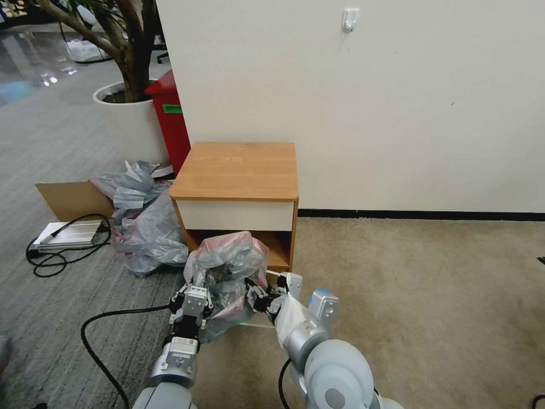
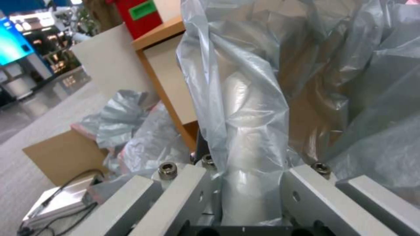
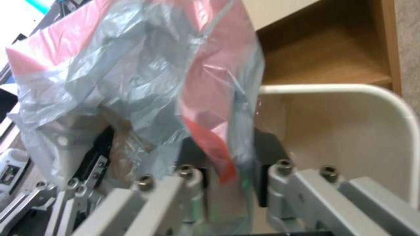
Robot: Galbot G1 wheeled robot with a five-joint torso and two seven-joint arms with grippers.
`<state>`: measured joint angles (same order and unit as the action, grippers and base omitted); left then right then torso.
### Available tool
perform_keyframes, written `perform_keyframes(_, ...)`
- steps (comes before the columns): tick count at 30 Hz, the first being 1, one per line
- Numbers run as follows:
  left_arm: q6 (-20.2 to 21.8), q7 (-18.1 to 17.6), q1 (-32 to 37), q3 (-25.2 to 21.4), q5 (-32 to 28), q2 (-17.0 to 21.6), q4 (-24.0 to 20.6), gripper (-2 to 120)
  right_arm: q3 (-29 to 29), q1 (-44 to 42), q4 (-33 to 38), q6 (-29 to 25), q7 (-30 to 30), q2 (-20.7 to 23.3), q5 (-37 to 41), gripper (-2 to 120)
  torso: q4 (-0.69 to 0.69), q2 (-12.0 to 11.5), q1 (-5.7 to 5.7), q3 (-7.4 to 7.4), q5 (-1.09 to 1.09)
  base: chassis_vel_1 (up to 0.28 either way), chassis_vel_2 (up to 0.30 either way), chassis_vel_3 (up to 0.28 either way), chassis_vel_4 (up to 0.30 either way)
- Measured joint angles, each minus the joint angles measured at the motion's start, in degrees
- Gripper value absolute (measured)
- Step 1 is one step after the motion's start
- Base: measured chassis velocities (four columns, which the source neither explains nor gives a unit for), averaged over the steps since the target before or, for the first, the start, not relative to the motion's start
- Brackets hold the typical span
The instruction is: Pick up the garbage bag from the table and place it over the trash can.
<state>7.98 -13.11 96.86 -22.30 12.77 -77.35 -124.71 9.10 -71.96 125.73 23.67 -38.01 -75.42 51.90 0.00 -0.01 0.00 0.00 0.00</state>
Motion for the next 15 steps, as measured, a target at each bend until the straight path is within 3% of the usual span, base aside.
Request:
perform_keyframes(5, 0.3, 0.0, 0.1, -0.8, -2.9, -0.3, -0.5, 3, -1.3, 0.1, -0.3, -0.7, 1.1, 0.6, -0.5, 0, 0.00, 0.0, 0.00, 0.00, 0.00, 0.000, 0.000, 0.000, 0.000)
perform_keyframes(10, 1.3, 0.0, 0.5, -1.2, -6.4, -0.1, -1.3, 3, -2.7, 0.5, -0.4, -1.1, 1.8, 1.5, -0.6, 0, 0.00, 0.0, 0.00, 0.00, 0.00, 0.000, 0.000, 0.000, 0.000)
perform_keyframes(15, 3.7, -0.1, 1.4, -2.4, -14.5, 0.5, -3.5, 3, -5.2, 1.0, -0.4, -1.8, 2.4, 3.6, -0.5, 0, 0.00, 0.0, 0.00, 0.00, 0.00, 0.000, 0.000, 0.000, 0.000)
